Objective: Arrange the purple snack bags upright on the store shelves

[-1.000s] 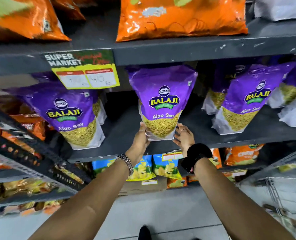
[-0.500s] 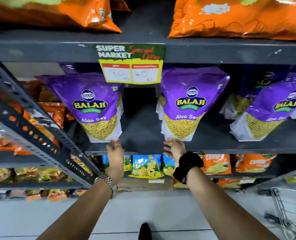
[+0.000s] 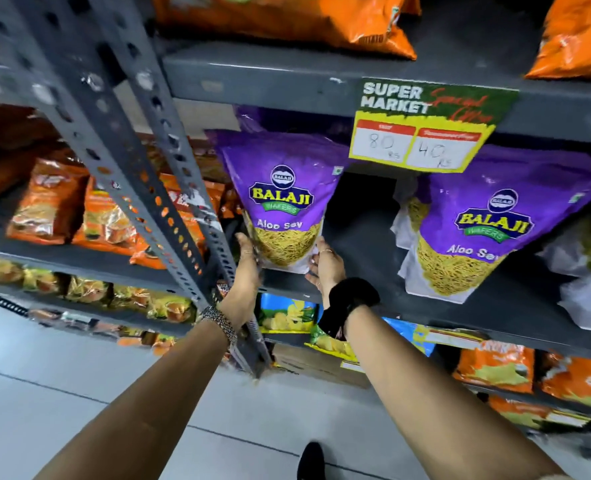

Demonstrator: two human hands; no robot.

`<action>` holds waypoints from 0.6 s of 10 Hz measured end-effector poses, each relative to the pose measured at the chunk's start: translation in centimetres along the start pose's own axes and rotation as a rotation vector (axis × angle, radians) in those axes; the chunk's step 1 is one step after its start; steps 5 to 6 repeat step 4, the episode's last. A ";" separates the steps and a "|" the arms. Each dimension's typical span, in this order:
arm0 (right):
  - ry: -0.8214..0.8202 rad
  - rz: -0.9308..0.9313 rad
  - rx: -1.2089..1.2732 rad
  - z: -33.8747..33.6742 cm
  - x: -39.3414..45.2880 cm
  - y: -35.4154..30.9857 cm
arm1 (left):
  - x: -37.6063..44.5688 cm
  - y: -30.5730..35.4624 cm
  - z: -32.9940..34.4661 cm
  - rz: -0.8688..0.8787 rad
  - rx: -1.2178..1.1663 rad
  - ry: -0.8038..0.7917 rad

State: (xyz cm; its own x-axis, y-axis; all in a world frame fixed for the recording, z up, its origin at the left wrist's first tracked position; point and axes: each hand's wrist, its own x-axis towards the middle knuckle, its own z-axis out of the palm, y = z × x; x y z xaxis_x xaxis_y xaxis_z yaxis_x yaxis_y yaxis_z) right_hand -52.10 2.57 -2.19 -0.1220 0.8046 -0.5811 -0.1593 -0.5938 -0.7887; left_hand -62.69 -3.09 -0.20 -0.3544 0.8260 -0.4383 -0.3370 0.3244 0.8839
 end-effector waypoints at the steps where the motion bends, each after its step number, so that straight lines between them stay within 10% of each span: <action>1: -0.003 0.002 0.003 0.0 -0.1 0.0 | 0.0 -0.1 -0.4 0.001 0.008 -0.011; 6: 0.011 -0.143 0.017 -3.3 -5.2 -1.0 | -5.3 -0.8 0.5 0.421 0.303 0.186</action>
